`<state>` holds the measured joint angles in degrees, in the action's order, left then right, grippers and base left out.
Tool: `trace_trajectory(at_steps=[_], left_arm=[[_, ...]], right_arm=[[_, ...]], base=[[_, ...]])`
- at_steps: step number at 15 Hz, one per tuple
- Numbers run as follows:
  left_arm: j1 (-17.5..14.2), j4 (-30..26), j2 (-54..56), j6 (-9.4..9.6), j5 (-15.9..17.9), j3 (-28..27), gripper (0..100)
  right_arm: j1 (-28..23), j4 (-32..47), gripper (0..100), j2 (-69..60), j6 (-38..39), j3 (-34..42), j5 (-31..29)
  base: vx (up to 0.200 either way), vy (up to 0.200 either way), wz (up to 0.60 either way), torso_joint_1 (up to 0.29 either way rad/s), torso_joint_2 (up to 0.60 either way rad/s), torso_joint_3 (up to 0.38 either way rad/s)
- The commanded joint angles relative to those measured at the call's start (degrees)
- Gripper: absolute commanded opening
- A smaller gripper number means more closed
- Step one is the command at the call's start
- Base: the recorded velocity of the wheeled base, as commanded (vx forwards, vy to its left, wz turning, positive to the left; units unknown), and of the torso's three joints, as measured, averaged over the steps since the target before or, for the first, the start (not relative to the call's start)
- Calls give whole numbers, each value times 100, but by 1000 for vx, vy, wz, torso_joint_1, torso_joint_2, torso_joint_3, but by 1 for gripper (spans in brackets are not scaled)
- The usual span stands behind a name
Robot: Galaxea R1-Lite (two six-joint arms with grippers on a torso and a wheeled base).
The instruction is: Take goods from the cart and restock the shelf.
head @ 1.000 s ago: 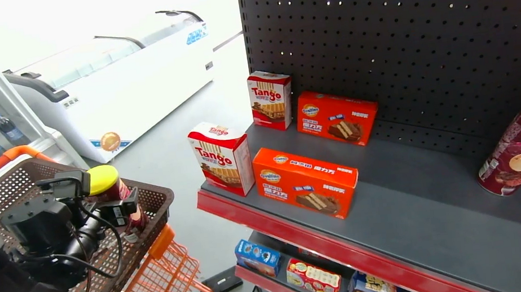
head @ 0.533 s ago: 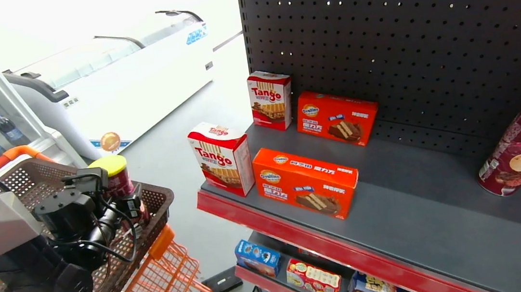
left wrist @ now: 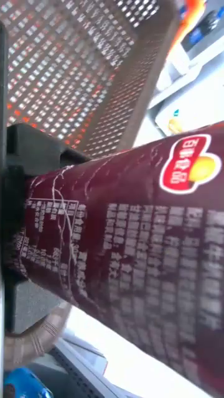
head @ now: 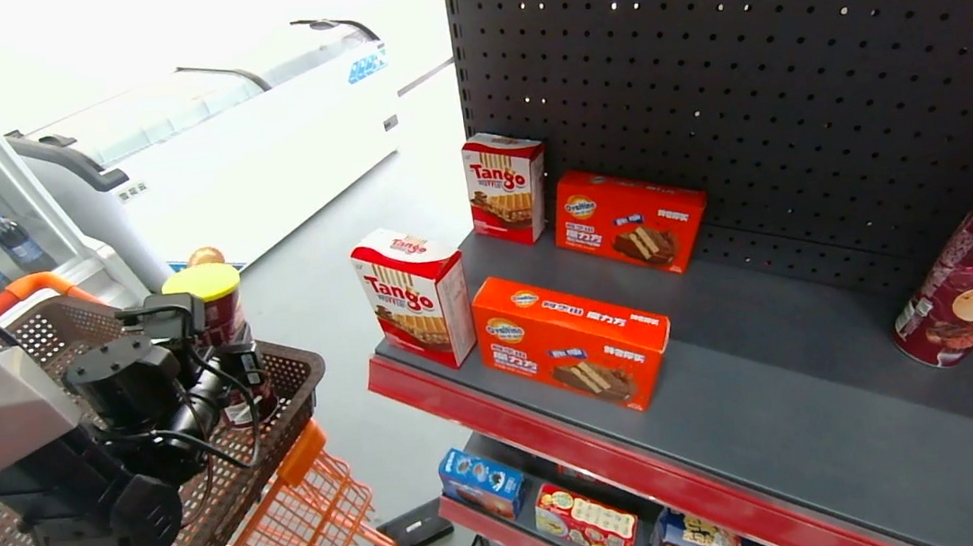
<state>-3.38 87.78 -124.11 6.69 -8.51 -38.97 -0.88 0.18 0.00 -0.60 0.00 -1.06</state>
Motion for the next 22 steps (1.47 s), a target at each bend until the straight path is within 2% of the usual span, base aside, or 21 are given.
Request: trace_trajectory(at_steps=[1,3,5,6,7,9,10,11,12,13,14,17,19,20,22], left_arm=[[4,-139,739,122,51,-49,0],[65,-587,1548,122,262,127,0],[197,-675,2040,157,280,338,0],[452,-736,2418,148,280,487,0],[707,-1035,2691,148,271,593,0],[891,-1466,3051,157,280,742,0],[1225,-1466,3244,122,315,1138,0],[1577,-1466,3341,16,737,1349,0],[1770,-1466,3350,-63,1308,1340,0],[1832,-1475,3402,-54,1607,1313,0],[1937,-1492,3482,-36,1677,1375,0],[2535,-1580,3745,-63,1695,1639,0],[2737,-1580,3965,-89,1818,1885,0],[2781,-1589,4009,-98,1993,1955,0],[2816,-1545,4044,-124,2117,1946,0]], right_arm=[[0,-1,100,0,-2,0,1],[0,-1,100,0,-2,0,1],[0,-1,100,0,-2,0,1],[0,-1,100,0,-2,0,1],[0,-1,100,0,-2,0,1],[0,-1,100,0,-2,0,1],[0,-1,100,0,-2,0,1],[0,-1,100,0,-2,0,1],[0,-1,100,0,-2,0,1],[0,-1,100,0,-2,0,1],[0,-1,100,0,-2,0,1],[0,-1,100,0,-2,0,1],[-9,-1,100,0,-11,0,1],[0,-1,100,0,-11,0,1],[0,-1,100,0,-2,0,1]], base=[[0,0,0,0,0,0],[0,0,0,0,0,0],[0,0,0,0,0,0],[0,0,0,0,0,0],[0,0,0,0,0,0],[0,0,0,0,0,0],[0,0,0,0,0,0],[0,0,0,0,0,0],[0,0,0,0,0,0],[0,0,0,0,0,0],[0,0,0,0,0,0],[0,0,0,0,0,0],[0,0,0,0,0,0],[0,0,0,0,0,0],[0,0,0,0,0,0]])
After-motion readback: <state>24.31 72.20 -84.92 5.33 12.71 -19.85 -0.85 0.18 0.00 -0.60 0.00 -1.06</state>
